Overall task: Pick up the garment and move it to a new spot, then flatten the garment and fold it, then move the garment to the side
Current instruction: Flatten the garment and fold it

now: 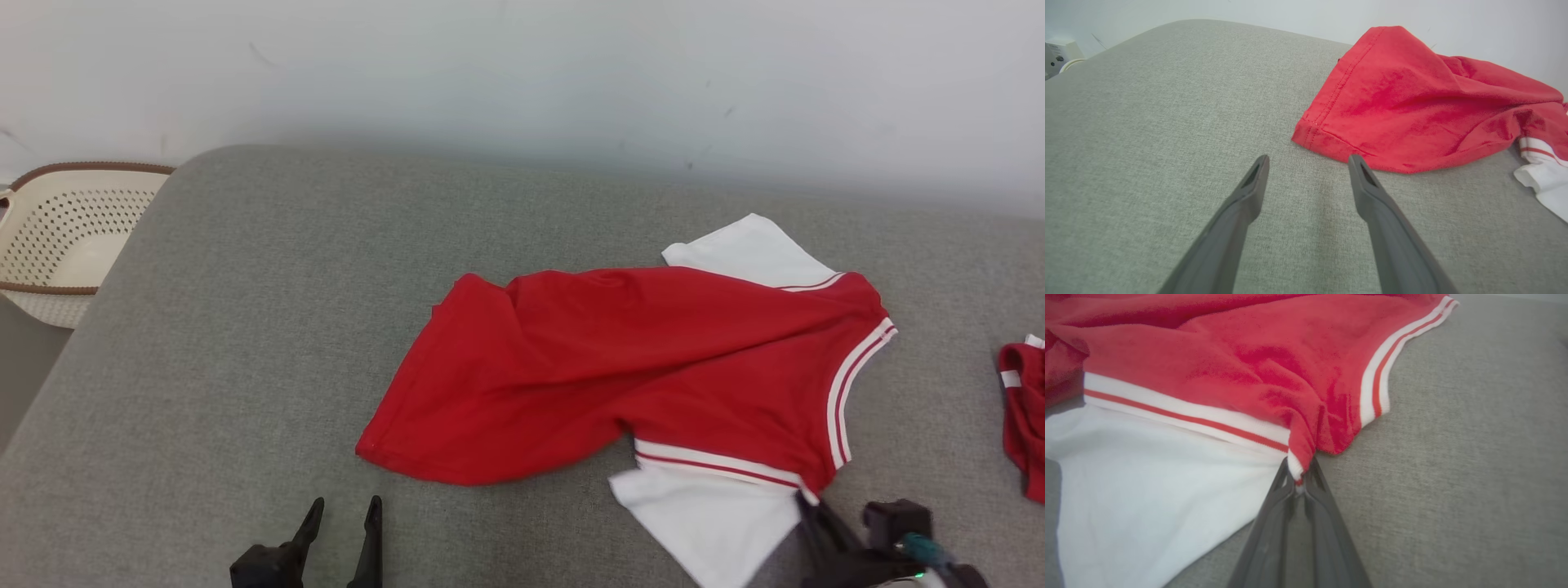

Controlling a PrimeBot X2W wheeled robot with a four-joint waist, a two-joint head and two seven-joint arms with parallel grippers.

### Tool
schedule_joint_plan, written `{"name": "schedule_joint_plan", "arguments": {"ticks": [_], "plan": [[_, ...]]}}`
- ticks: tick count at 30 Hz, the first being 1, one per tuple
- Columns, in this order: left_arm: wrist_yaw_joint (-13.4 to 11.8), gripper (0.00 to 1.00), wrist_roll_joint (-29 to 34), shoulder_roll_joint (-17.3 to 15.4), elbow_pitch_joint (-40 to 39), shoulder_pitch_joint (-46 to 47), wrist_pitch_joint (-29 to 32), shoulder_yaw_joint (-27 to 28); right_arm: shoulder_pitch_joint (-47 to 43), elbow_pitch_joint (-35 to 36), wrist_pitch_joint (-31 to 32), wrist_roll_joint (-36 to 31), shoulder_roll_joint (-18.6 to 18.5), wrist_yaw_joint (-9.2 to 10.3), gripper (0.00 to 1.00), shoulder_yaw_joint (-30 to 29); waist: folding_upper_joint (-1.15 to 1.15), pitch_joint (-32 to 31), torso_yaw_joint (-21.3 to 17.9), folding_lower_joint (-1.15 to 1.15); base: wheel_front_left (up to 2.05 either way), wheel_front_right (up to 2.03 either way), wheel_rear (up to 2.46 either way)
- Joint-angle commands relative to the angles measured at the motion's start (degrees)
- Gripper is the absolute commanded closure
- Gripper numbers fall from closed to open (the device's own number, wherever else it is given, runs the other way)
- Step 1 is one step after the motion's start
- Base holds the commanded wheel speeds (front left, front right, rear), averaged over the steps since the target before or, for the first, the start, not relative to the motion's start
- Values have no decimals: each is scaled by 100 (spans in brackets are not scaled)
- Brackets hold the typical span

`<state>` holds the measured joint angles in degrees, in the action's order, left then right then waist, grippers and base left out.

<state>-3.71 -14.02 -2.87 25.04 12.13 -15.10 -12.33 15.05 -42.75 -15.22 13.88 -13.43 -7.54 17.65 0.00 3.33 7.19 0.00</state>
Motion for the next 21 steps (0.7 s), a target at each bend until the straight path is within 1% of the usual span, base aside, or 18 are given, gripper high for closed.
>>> {"name": "schedule_joint_plan", "arguments": {"ticks": [1, 5, 8, 9, 10, 11, 13, 17, 21], "plan": [[-20, 0, -6, -7, -17, 9, -5, -8, -15, -69, 17, -44, -152, 11, 100, -78, 0, -4, -28, 0, 0, 0, 0], [-9, 0, -48, -7, -19, 27, -5, -39, -7, -103, 11, -113, -438, 11, 100, -302, 0, -16, -120, 0, 0, 0, 0], [-14, 0, -67, -6, -17, 54, -6, -54, 25, -215, 11, -84, -615, 11, 100, -361, 0, -15, -197, 0, 0, 0, 0], [-23, 0, -74, -7, -16, 56, -5, -50, 46, -251, 11, -32, -654, 11, 72, -348, 0, -16, -227, 0, 0, 0, 0], [-28, 0, -82, -7, -11, 56, -5, -53, 76, -273, 11, 25, -704, 11, 8, -363, 0, -19, -256, 0, 0, 0, 0], [-23, 0, -89, -7, -4, 54, -5, -49, 100, -257, 9, 81, -737, 11, 0, -365, 0, -26, -294, 0, 0, 0, 0], [-32, 0, -96, -7, 3, 59, -6, -62, 117, -201, 9, 185, -797, 10, 0, -383, 0, -38, -354, 0, 0, 0, 0], [-46, 0, -104, -7, 26, -15, -5, -58, -46, 103, 9, 322, -802, 10, 0, -349, 0, -132, -483, 0, 0, 0, 0], [-71, 0, -106, -7, 1, -127, -5, -9, -325, 553, 9, 481, -666, 10, 0, -298, 0, -236, -619, 0, 0, 0, 0]]}}
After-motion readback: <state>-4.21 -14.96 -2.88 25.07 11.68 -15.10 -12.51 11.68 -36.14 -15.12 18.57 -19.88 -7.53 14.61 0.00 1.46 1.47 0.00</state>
